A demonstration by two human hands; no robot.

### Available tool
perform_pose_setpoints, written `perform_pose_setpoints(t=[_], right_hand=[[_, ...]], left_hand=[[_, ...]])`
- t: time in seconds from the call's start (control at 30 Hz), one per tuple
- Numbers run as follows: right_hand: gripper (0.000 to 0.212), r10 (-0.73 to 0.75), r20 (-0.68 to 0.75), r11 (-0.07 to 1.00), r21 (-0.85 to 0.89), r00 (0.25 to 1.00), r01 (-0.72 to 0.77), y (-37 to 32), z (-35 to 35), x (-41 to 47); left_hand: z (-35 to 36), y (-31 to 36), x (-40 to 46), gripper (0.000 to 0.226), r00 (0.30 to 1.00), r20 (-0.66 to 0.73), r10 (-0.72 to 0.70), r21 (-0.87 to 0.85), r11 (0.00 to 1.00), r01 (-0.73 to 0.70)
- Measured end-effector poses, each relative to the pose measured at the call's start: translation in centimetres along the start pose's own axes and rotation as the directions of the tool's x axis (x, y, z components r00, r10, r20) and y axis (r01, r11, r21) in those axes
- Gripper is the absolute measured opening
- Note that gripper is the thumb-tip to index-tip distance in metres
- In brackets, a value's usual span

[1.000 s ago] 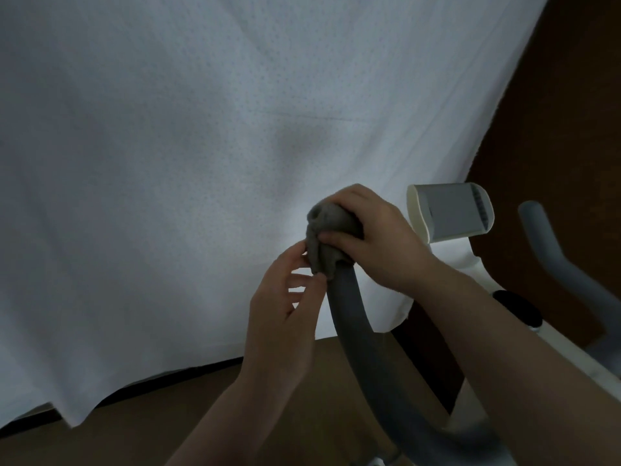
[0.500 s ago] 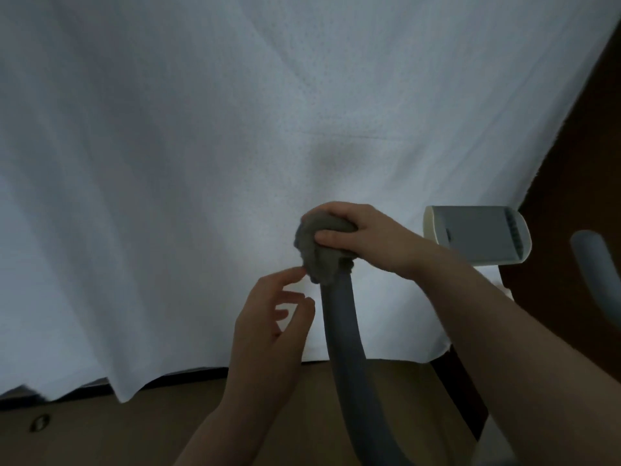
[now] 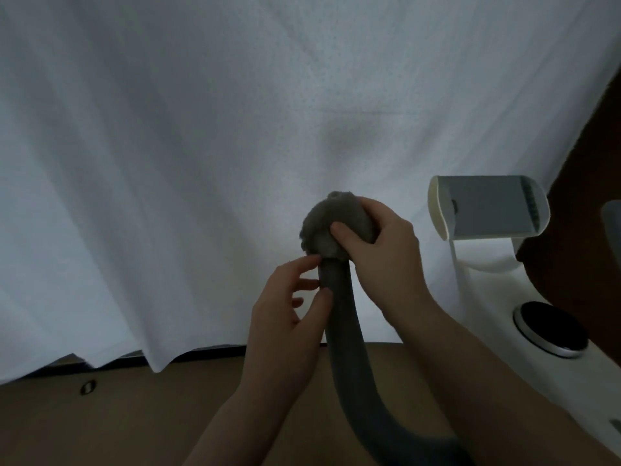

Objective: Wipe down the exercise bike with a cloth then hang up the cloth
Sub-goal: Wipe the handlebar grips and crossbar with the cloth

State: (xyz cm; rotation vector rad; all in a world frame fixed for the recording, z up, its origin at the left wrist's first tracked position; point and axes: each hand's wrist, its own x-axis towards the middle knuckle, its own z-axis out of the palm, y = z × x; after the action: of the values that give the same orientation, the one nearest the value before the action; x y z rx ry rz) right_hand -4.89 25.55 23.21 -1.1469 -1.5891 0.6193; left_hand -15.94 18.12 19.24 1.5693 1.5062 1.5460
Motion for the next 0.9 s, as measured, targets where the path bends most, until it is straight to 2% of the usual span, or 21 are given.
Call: perform_pose_setpoints(t=[0.07, 0.13, 0.3, 0.4, 0.47, 0.6, 0.67, 0.8, 0.9], right_hand=[[0.032, -0.009, 0.026, 0.997, -0.073, 1.000, 0.011, 0.3, -1.1, -1.9], [0.030, 0.048, 0.076, 0.996, -0.081, 0.996, -0.042, 0.4, -1.8, -2.9], [0.025, 0.149, 0.075, 0.985, -0.101, 0.986, -0.141, -0.3, -1.4, -0.8], [0.019, 0.169, 0.183, 0.975, -0.178, 0.968, -0.136, -0.3, -2.8, -2.6], [0.019, 0.229, 0.224, 0.965, -0.176, 0.947, -0.192, -0.6, -3.5, -3.2], [0.019, 0.242, 0.071, 0.965, -0.124, 0.968, -0.232, -1.0, -2.1, -2.4], [0.018, 0.258, 0.056, 0.957, -0.152, 0.965, -0.247, -1.2, -1.8, -3.3], [0.019, 0.316, 0.131, 0.887, -0.393, 0.940, -0.244, -2.9, -3.4, -7.7], [0.023, 0.282, 0.015, 0.825, -0.513, 0.959, -0.235, -4.5, -3.0, -12.4]], left_hand=[[-0.1, -0.3, -0.4, 0.021, 1.000, 0.007, 0.028, -0.014, 1.000, -0.028], [-0.4, -0.6, -0.6, 0.017, 0.998, -0.014, 0.061, -0.019, 0.998, -0.061], [-1.4, -1.2, 0.3, 0.023, 0.999, 0.011, 0.050, -0.047, 0.998, -0.050], [-2.4, -1.4, 1.3, 0.025, 0.996, 0.058, 0.068, -0.078, 0.995, -0.063], [-2.8, -1.7, 1.9, 0.026, 0.994, 0.087, 0.071, -0.071, 0.995, -0.065], [-3.4, -2.0, 3.0, 0.029, 0.980, 0.177, 0.086, -0.095, 0.993, -0.070], [-3.9, -2.3, 3.3, 0.030, 0.965, 0.243, 0.100, -0.101, 0.992, -0.078], [-5.0, -3.3, 3.3, 0.039, 0.908, 0.399, 0.123, -0.082, 0.992, -0.099], [-5.5, -4.1, 3.0, 0.046, 0.859, 0.493, 0.137, -0.102, 0.990, -0.099]])
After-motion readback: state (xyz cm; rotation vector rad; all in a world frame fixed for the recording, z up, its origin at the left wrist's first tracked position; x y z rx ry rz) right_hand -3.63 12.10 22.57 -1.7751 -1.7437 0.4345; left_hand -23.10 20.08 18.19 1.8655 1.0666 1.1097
